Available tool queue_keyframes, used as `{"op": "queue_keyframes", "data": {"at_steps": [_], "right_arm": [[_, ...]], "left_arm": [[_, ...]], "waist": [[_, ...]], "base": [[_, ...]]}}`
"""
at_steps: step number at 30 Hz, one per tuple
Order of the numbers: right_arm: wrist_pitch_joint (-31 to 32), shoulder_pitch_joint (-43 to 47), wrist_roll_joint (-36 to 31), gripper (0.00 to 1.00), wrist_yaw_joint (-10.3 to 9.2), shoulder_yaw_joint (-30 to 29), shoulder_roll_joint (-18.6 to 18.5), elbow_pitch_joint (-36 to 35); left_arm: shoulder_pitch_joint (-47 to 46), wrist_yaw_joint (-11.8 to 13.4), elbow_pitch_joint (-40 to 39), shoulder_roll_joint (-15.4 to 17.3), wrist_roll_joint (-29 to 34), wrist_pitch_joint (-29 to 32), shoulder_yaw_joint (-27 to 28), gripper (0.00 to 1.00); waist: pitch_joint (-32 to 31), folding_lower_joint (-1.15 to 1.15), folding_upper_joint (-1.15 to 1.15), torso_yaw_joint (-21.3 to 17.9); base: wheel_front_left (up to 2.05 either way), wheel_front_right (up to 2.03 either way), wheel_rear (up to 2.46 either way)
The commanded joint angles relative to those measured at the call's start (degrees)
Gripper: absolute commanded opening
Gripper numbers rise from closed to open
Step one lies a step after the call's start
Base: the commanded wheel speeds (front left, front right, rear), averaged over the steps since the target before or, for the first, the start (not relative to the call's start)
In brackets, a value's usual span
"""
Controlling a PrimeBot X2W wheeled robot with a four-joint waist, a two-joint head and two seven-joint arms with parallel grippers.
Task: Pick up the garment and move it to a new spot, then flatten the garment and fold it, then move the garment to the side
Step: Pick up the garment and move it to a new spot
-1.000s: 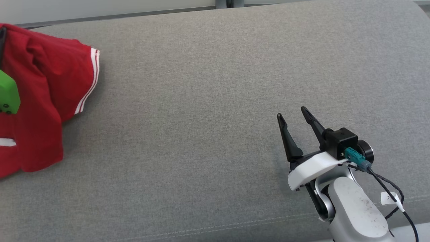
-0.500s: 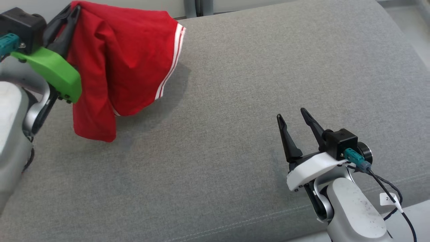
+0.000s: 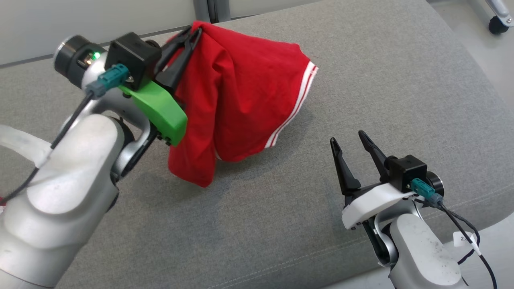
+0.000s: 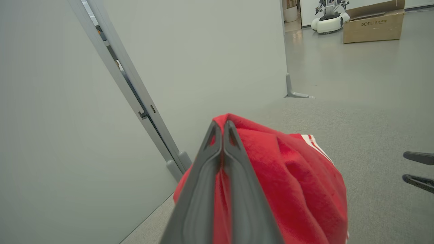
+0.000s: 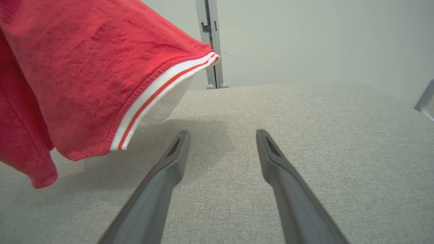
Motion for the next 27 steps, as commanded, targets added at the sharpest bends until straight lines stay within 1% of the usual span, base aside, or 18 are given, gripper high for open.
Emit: {"op": "queue_keyframes", "data": {"at_steps": [1, 7, 9, 13, 17, 18, 19, 20, 21, 22, 27], "right_arm": [[-0.2, 0.2, 0.5, 1.0, 0.0, -0.1, 0.0, -0.1], [-0.2, 0.5, 0.3, 1.0, 0.0, -0.1, 0.0, -0.1], [-0.2, 0.5, 0.3, 1.0, 0.0, -0.1, 0.0, -0.1], [-0.2, 0.5, 0.0, 1.0, 0.0, -0.5, 0.1, 0.1], [-0.2, 0.4, -0.4, 1.0, 0.0, -0.3, 0.1, 0.4], [-0.2, 0.3, -0.5, 1.0, 0.0, -0.3, 0.0, 0.5], [-0.2, 0.3, -0.5, 1.0, 0.0, -0.3, 0.0, 0.5], [-0.2, 0.4, -0.6, 1.0, 0.0, -0.5, 0.0, 0.5], [-0.2, 0.4, -0.6, 1.0, 0.0, -0.5, 0.0, 0.5], [-0.2, 0.4, -0.6, 1.0, 0.0, -0.6, 0.0, 0.5], [-0.1, 0.9, -0.7, 1.0, 0.0, -0.9, 0.0, 0.5]], "left_arm": [[1.2, 0.5, 0.2, -0.8, -0.3, -0.6, -0.1, 0.0], [5.7, 0.8, 6.1, -5.1, -2.8, -4.0, -1.3, 0.0], [6.7, 0.8, 9.0, -5.8, -2.0, -5.2, -2.1, 0.0], [9.0, 0.1, 14.5, -7.6, -2.0, -7.5, -3.6, 0.0], [10.8, -1.1, 20.2, -9.6, -3.5, -9.8, -4.4, 0.0], [11.3, -1.7, 22.6, -10.9, -3.8, -11.1, -5.0, 0.0], [11.3, -1.9, 23.6, -11.4, -3.7, -11.8, -5.2, 0.0], [11.2, -2.0, 24.4, -11.9, -3.6, -12.6, -5.3, 0.28], [11.2, -2.0, 24.4, -11.9, -3.6, -12.6, -5.3, 0.28], [11.3, -2.2, 26.0, -12.6, -3.6, -13.7, -5.3, 1.0], [11.9, -2.1, 27.5, -14.2, -3.2, -15.4, -4.7, 1.0]], "waist": [[0.1, 0.0, 0.0, -0.1], [0.4, 0.0, 0.0, 0.1], [0.5, 0.0, 0.0, 0.4], [0.6, 0.0, 0.0, 1.4], [0.5, 0.0, 0.0, 2.6], [0.5, 0.0, 0.0, 3.3], [0.4, 0.0, 0.0, 3.6], [0.4, 0.0, 0.0, 3.9], [0.4, 0.0, 0.0, 3.9], [0.3, 0.0, 0.0, 4.4], [0.0, 0.0, 0.0, 5.1]], "base": [[0.0, 0.0, 0.0], [0.0, 0.0, 0.0], [0.0, 0.0, 0.0], [0.0, 0.0, 0.0], [0.0, 0.0, 0.0], [0.0, 0.0, 0.0], [0.0, 0.0, 0.0], [0.0, 0.0, 0.0], [0.0, 0.0, 0.0], [0.0, 0.0, 0.0], [0.0, 0.0, 0.0]]}}
